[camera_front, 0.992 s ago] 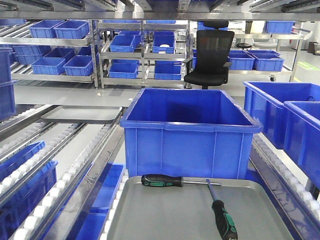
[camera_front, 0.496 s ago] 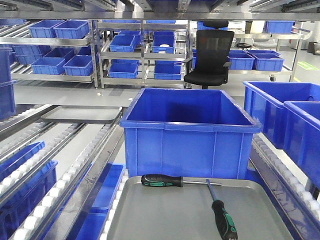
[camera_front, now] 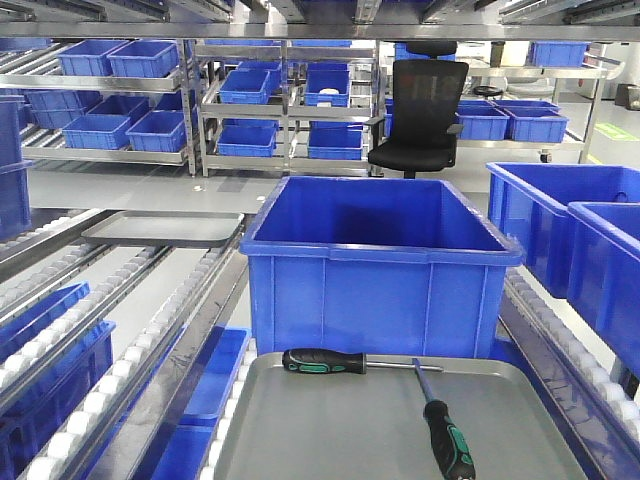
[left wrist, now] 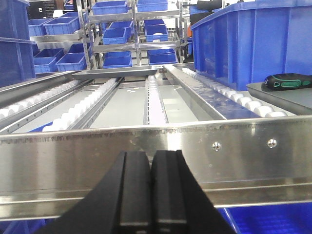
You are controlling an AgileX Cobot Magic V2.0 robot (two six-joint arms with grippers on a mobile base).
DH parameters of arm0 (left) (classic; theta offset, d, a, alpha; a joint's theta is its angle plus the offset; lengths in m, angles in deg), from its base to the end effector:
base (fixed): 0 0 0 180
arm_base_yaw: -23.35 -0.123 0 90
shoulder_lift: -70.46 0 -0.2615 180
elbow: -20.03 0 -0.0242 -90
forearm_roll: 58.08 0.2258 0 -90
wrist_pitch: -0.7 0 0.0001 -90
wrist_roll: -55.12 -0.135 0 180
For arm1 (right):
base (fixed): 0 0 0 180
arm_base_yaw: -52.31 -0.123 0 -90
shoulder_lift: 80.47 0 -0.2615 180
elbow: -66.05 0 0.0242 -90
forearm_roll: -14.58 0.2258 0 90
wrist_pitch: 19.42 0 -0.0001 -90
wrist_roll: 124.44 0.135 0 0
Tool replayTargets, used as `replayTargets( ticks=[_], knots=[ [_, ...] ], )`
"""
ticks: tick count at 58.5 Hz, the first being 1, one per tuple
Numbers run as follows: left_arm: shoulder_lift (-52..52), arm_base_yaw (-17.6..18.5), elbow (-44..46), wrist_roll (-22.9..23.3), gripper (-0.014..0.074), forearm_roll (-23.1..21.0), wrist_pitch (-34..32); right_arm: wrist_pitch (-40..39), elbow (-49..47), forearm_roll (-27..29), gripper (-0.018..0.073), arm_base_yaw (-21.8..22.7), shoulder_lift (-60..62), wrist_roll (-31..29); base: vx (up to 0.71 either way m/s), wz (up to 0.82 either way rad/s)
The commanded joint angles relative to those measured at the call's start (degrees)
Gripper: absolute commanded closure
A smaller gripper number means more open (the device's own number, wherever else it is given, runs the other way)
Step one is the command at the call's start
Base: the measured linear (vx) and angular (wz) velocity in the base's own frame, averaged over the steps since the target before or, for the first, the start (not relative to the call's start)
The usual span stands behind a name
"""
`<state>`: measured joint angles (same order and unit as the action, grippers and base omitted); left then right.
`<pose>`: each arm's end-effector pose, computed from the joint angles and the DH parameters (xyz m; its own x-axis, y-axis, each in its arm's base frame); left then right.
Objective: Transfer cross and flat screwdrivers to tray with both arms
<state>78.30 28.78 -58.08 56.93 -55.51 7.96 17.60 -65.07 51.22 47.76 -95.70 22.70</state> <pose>0.0989 -0.0086 0.1911 -0.0545 0.0181 -0.9984 0.0897 0.9959 0.0132 0.0616 0.0536 0.3004 -0.0756 -0.0413 -0.9963 -0.4338 0.9010 -0.0044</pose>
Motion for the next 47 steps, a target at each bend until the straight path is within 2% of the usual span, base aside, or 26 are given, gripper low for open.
replayTargets(
  ticks=[1, 5, 13, 16, 19, 24, 31, 36, 47],
  knots=[
    [-0.7, -0.1, 1.5, 0.5, 0.0594, 0.0, -4.4, -8.2, 1.1, -2.3, 0.0567, 0.1, -1.4, 1.7, 0.00, 0.00],
    [-0.7, -0.1, 1.5, 0.5, 0.0594, 0.0, -4.4, -12.4, 4.8, -10.2, 0.0567, 0.1, -1.4, 7.0, 0.00, 0.00],
    [-0.7, -0.1, 1.5, 0.5, 0.0594, 0.0, -4.4, -20.5, 14.3, -33.1, 0.0567, 0.1, -1.4, 28.4, 0.00, 0.00],
    [-0.7, -0.1, 1.5, 0.5, 0.0594, 0.0, -4.4, -22.9, 17.6, -38.9, 0.0567, 0.1, -1.1, 35.7, 0.00, 0.00],
    [-0.7, -0.1, 1.5, 0.5, 0.0594, 0.0, -4.4, -24.4, 20.2, -43.2, 0.0567, 0.1, -0.1, 40.3, 0.00, 0.00],
    [-0.7, -0.1, 1.5, 0.5, 0.0594, 0.0, -4.4, -27.3, 24.7, -45.1, 0.0567, 0.5, 3.4, 42.9, 0.00, 0.00],
    [-0.7, -0.1, 1.5, 0.5, 0.0594, 0.0, -4.4, -30.2, 29.7, -40.6, 0.0567, 4.1, 7.9, 42.8, 0.00, 0.00],
    [-0.8, -0.1, 1.5, 0.5, 0.0594, 0.1, -4.4, -28.9, 29.8, -39.3, 0.0567, 5.5, 7.8, 42.8, 0.00, 0.00],
    [-0.7, -0.1, 1.5, 0.5, 0.0594, 0.1, -4.4, -28.8, 29.8, -39.1, 0.0567, 5.5, 7.8, 42.7, 0.00, 0.00]
  ],
)
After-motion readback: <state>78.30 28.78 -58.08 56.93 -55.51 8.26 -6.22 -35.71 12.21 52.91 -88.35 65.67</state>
